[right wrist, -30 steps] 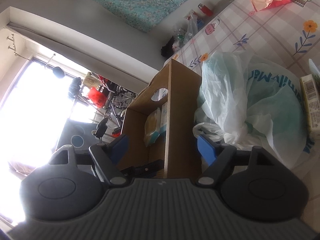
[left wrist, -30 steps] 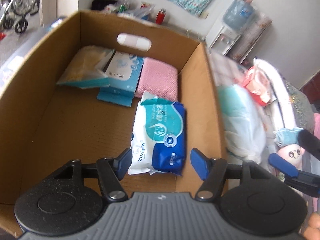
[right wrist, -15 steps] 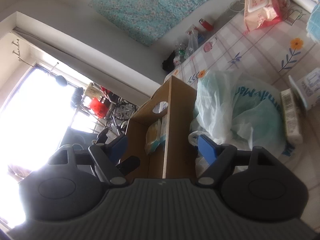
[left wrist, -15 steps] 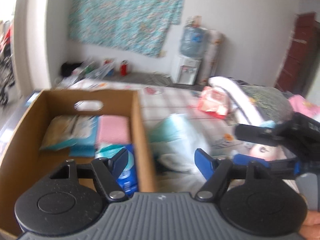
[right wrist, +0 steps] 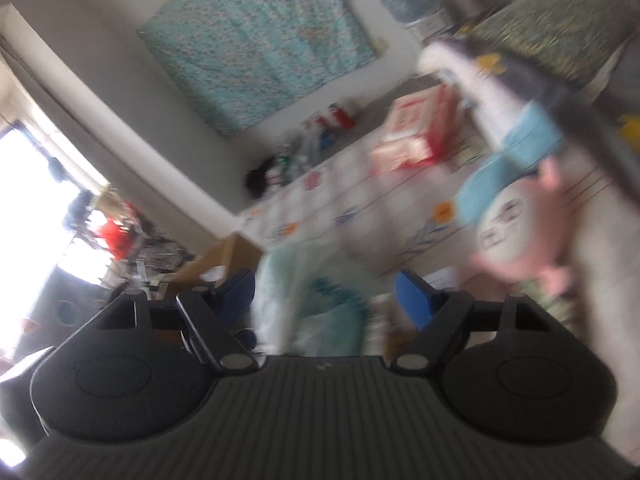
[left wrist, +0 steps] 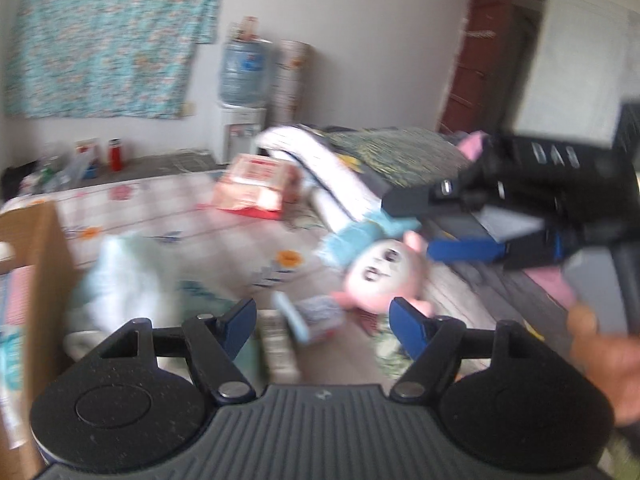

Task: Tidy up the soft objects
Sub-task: 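Move both grippers back over the bed to the pink plush doll, then close both grippers on the pink plush doll's body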

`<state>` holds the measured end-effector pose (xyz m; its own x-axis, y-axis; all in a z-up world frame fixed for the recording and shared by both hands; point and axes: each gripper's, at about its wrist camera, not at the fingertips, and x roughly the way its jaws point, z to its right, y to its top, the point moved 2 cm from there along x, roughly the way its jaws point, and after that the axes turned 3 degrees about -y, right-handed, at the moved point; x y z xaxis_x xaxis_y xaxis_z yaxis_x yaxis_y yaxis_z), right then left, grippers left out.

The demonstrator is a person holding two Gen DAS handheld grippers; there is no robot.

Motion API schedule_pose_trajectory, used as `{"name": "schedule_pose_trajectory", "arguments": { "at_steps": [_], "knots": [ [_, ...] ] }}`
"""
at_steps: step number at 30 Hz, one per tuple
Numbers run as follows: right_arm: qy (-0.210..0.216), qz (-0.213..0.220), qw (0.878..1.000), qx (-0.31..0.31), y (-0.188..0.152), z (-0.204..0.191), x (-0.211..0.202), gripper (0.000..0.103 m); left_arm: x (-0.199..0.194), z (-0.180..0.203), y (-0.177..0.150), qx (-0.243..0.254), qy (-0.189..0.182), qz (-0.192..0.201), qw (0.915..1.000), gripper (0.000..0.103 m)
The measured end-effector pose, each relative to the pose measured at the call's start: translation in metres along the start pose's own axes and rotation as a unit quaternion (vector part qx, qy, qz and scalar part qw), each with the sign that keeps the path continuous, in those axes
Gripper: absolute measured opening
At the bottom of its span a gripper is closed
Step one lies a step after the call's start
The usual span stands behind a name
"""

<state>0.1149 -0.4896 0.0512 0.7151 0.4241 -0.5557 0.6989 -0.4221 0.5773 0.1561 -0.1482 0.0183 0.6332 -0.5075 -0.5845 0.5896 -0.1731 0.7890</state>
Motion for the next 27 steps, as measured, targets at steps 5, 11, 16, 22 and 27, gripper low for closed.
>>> {"name": "schedule_pose_trajectory", "arguments": {
  "at_steps": [5, 11, 16, 22, 27],
  "knots": [
    [-0.066, -0.003, 0.998, 0.0, 0.029, 0.054, -0.01, 0.078, 0.039, 0.025, -0.007, 0.021, -0.029, -0.012, 0.9993, 0.069],
    [-0.102, -0.019, 0.995, -0.006, 0.052, 0.087, 0.01, 0.078, 0.077, 0.04, -0.006, 0.027, -0.051, -0.025, 0.998, 0.061],
    [-0.117, -0.035, 0.992, 0.014, 0.062, 0.105, 0.041, 0.078, 0.106, 0.039, 0.001, 0.011, -0.058, -0.03, 0.9978, 0.062],
    [-0.127, -0.063, 0.989, 0.041, 0.062, 0.126, 0.079, 0.078, 0.14, 0.035, 0.005, -0.011, -0.063, -0.059, 0.9962, 0.072],
    [-0.134, -0.073, 0.987, 0.051, 0.064, 0.139, 0.101, 0.078, 0.167, 0.029, 0.006, -0.041, -0.063, -0.088, 0.9933, 0.073]
  ]
}}
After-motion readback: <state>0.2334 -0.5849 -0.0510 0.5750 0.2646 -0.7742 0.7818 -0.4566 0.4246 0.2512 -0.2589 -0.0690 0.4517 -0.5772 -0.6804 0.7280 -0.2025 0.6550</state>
